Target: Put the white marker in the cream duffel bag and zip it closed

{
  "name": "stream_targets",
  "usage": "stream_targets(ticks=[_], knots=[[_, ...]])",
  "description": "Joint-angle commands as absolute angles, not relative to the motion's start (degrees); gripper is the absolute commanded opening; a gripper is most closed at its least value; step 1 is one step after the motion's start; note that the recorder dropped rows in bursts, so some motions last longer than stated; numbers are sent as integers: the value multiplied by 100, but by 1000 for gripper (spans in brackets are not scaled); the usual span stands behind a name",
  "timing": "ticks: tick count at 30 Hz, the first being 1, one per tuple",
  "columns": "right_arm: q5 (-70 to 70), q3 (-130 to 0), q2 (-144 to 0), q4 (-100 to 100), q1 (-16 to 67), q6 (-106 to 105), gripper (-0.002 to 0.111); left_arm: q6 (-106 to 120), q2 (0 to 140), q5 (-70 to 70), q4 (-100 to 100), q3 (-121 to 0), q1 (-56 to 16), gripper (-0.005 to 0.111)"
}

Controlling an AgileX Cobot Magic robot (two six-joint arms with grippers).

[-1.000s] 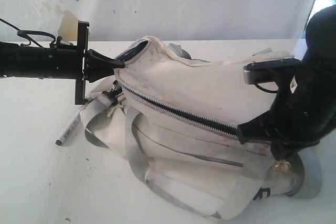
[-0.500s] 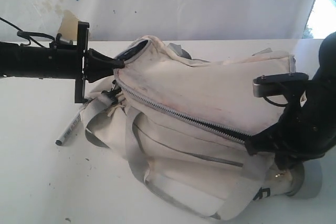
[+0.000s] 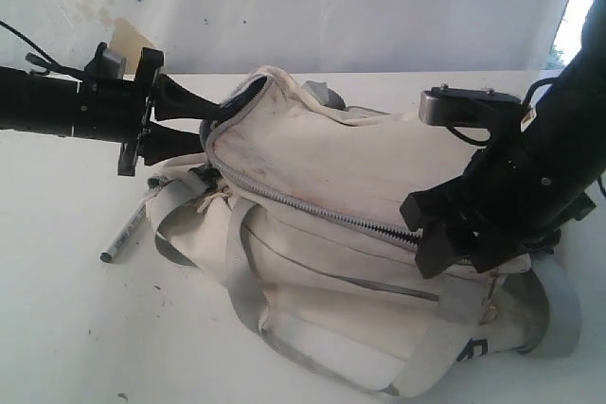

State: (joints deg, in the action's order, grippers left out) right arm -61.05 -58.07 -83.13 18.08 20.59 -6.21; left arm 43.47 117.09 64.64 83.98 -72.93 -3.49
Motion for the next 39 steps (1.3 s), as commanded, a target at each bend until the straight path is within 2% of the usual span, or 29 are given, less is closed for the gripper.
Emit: stream_targets(ticks=[1,7,15,26,39], knots=[[-6134,-5952,-8274,1913,2003,-773,54,4330,11339,6052,7873,-7279,-231,55],[-5873,-6102,-8285,2036,2149,-799,54,3971,11001,5741,7480,-7279,76,55],[-5216,-6362,-8437,2036,2651,-890,54,2638,10562,5039,4935,-7279,209,55],[-5036,-7188,-9025,2036,3097,-903,54,1790,10120,5369,3360,-7242,209,55],[-3949,-7863,-9847,1666,3900,-1194,50,1774,9862,4222,2803,-5965,209,53]])
